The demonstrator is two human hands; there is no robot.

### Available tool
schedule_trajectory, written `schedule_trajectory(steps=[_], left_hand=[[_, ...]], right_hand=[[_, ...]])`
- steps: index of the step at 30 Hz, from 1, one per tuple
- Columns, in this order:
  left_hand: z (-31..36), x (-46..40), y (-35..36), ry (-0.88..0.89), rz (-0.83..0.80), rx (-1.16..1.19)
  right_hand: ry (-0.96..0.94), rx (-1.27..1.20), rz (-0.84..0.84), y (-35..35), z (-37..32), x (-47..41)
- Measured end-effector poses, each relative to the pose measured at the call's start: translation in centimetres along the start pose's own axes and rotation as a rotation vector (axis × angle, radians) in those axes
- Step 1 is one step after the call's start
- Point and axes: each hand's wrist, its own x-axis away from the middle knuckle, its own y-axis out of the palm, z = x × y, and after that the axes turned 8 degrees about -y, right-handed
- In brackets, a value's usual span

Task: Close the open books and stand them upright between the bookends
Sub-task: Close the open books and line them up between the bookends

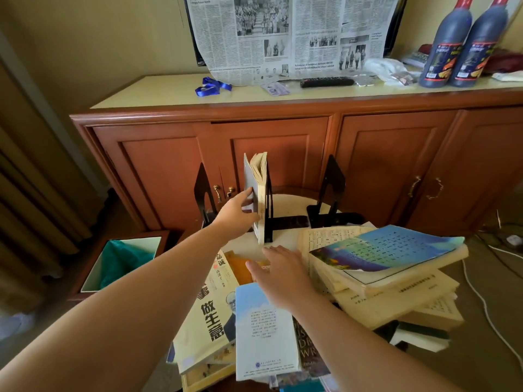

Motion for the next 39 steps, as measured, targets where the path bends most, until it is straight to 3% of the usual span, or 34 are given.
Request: schedule_trajectory(steps=[7, 14, 20, 24, 28, 32, 39], left_hand=[[1.5, 4.2, -0.5, 0.028, 0.003, 0.056], [2.5, 10.8, 3.5, 0.081, -0.063, -0.094], [4.6, 15.2, 7.4, 0.251, -0.216, -0.271], [5.7, 16.6, 9.1, 0.349, -0.131, -0.429], [6.5, 17.2, 10.3, 0.415, -0.093, -0.509], [7.2, 17.4, 10.5, 0.392, -0.027, -0.542], [7.1, 17.4, 9.2, 0.258, 0.064, -0.372]], right_hand=[[-0.106, -0.12, 0.0, -2.0, -1.0, 4.3], [-0.138, -0.117, 0.059, -2.4, 0.0, 10.4], [-0.143, -0.184, 0.24, -3.7, 1.1, 15.5], [-0.124, -0.138, 0.398, -4.6, 2.8, 17.9], [0.056, -0.114, 0.581, -5.5, 4.5, 18.8], [0.377, -0.226, 0.595, -6.5, 6.1, 18.4], [0.404, -0.628, 0.746, -7.3, 6.8, 16.8]])
